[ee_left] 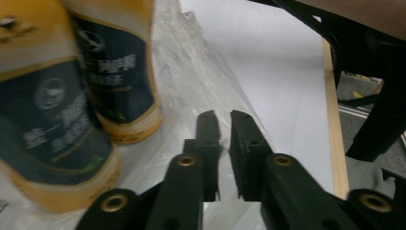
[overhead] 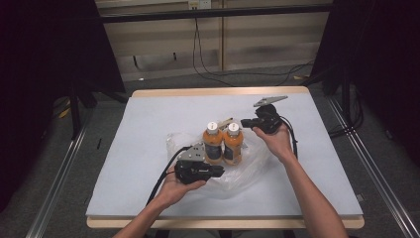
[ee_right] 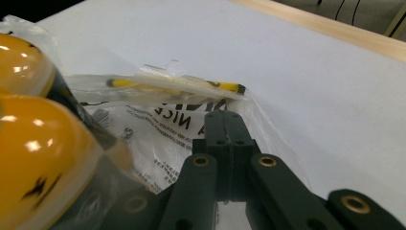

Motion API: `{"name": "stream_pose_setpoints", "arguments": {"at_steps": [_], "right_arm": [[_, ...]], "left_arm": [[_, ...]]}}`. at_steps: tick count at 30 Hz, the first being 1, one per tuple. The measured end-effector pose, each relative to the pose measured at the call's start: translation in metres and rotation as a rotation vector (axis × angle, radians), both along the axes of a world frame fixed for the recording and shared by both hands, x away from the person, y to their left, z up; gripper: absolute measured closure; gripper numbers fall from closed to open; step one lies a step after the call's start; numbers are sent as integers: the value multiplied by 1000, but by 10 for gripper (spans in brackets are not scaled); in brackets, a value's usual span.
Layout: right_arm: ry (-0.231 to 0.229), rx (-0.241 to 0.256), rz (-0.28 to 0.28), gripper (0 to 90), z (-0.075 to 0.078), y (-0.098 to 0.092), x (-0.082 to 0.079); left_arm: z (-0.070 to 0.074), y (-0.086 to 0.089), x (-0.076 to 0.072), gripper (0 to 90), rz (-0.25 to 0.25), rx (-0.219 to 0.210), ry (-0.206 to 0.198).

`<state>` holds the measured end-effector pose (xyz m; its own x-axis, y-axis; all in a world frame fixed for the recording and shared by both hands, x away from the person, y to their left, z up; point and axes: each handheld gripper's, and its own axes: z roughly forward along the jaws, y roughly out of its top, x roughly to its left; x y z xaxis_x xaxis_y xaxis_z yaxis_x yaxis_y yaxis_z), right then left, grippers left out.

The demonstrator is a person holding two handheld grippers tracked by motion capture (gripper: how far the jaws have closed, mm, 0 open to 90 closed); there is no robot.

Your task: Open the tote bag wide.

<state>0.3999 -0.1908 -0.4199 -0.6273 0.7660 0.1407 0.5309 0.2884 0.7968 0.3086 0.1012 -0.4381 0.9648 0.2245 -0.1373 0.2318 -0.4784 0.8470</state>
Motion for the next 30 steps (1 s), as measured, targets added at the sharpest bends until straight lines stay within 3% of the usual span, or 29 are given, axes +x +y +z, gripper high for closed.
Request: {"name": "stream_pose_setpoints", "arguments": {"at_steps": [5,12,19,25,30], "right_arm": [[-19,19,-1,894,2,-16,-18],[-72,43,-6,719,10,-34,-47],[-104,55,-19,446,19,-45,-75],[-132,71,-35,233,21,-55,-100],[-136,80,-64,158,17,-66,-121]], "left_arm": [[6,7,0,670,26,-17,-49],[13,17,6,436,89,-41,-57],[18,31,11,233,143,-43,-70],[23,51,11,146,201,-50,-81],[24,73,9,86,246,-35,-81]]}}
